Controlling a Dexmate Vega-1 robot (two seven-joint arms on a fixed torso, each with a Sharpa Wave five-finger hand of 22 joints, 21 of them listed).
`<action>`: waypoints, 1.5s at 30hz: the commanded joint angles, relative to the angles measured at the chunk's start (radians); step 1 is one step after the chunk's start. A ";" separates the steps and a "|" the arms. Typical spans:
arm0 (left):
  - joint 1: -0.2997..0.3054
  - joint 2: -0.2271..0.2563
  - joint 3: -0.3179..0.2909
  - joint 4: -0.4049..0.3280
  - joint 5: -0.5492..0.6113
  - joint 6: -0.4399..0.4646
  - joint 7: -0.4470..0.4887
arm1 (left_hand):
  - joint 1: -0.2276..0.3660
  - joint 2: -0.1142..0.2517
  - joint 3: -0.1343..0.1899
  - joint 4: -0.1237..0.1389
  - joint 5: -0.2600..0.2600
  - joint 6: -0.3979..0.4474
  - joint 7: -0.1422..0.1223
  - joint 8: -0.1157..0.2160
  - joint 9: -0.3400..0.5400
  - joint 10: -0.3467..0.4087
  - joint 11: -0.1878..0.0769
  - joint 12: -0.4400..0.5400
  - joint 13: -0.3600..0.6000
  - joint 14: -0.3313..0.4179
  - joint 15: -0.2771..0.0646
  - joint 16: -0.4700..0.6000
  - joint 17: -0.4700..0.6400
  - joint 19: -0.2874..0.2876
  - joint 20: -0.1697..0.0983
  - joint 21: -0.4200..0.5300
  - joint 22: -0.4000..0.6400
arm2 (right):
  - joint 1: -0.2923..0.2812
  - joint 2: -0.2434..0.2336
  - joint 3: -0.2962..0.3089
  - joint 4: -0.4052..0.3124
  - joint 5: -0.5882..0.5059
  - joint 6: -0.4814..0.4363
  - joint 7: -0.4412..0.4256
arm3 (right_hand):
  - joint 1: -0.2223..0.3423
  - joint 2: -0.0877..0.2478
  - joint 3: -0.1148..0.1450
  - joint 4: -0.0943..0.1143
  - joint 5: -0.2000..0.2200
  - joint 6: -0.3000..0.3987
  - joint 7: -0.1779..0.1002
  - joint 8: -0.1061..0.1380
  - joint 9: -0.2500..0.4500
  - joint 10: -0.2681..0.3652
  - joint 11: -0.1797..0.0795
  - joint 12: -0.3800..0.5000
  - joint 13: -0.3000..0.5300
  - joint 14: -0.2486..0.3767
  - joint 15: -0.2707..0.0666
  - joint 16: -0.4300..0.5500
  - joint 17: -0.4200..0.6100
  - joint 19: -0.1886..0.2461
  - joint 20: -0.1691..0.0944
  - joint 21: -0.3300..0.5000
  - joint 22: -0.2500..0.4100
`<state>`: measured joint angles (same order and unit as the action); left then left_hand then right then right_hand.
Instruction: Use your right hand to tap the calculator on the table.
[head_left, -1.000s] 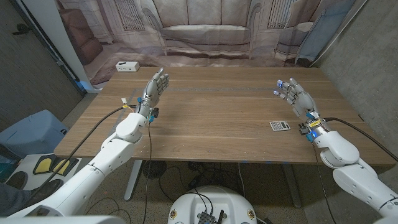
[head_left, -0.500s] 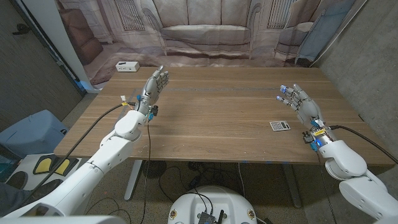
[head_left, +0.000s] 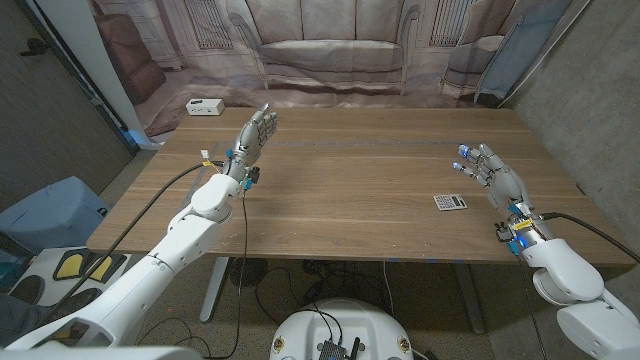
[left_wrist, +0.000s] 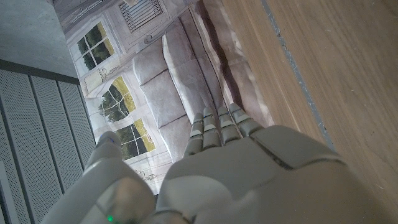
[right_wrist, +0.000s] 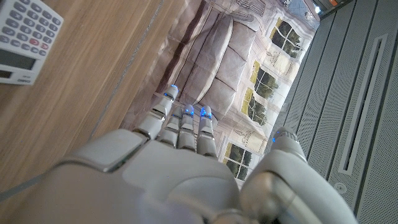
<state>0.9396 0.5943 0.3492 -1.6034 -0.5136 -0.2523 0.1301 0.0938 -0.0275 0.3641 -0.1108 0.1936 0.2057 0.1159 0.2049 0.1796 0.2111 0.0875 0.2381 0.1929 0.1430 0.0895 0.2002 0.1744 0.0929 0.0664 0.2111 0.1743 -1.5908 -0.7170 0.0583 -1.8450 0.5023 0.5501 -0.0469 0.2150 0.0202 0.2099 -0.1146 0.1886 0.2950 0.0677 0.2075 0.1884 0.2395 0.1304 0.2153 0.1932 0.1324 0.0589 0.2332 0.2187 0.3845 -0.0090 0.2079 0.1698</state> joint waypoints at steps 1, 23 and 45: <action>-0.039 -0.016 0.028 0.017 0.033 0.018 0.009 | 0.015 0.001 0.001 -0.003 -0.001 0.009 0.001 0.001 0.001 0.014 -0.004 0.008 0.004 0.008 0.001 0.001 0.005 0.010 0.004 -0.002 0.003 | -0.035 0.028 0.037 0.001 -0.082 -0.010 -0.029 | 0.001 -0.007 -0.002 -0.002 0.001 0.008 -0.002 0.006 0.003 0.011 -0.003 0.007 0.002 0.014 0.001 0.006 -0.001 0.014 0.002 0.010 0.002; -0.045 -0.012 0.039 -0.018 0.064 0.049 0.036 | 0.018 0.004 0.001 -0.005 -0.002 0.028 -0.003 0.001 0.001 0.029 -0.006 0.008 0.004 0.026 -0.002 0.001 0.005 0.014 0.006 -0.005 0.003 | -0.063 0.095 0.097 0.026 -0.355 -0.010 -0.176 | 0.008 -0.012 -0.007 -0.009 0.001 0.079 -0.028 0.023 0.004 0.049 -0.017 0.014 0.004 0.019 -0.012 -0.001 -0.002 0.020 -0.001 0.000 0.002; -0.018 -0.004 0.033 -0.053 0.071 0.039 0.042 | 0.020 0.007 0.000 -0.006 -0.002 0.049 -0.006 0.003 0.002 0.042 -0.012 0.007 0.005 0.038 -0.004 0.000 0.005 0.018 0.009 -0.007 0.003 | -0.114 0.118 0.155 -0.088 -0.695 -0.205 -0.309 | 0.005 -0.012 -0.024 -0.010 0.007 0.127 -0.066 0.005 0.006 -0.123 -0.059 -0.033 0.007 -0.206 -0.014 -0.055 0.000 -0.226 -0.023 -0.039 0.004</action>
<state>0.9117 0.5868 0.3850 -1.6434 -0.4457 -0.2068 0.1711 0.0990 -0.0222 0.3616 -0.1132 0.1936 0.2415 0.1088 0.2049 0.1793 0.2468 0.0767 0.2382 0.1928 0.1699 0.0874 0.2002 0.1744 0.1036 0.0772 0.2070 0.1742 -1.6847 -0.6077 0.1946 -1.8795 -0.0420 0.4433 -0.2997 0.2204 0.0147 0.1903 -0.1254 0.1887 0.4111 0.0053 0.2176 0.1883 0.1410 0.0800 0.1858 0.1980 -0.0356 0.0422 0.1808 0.2165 0.1979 -0.0314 0.1711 0.1698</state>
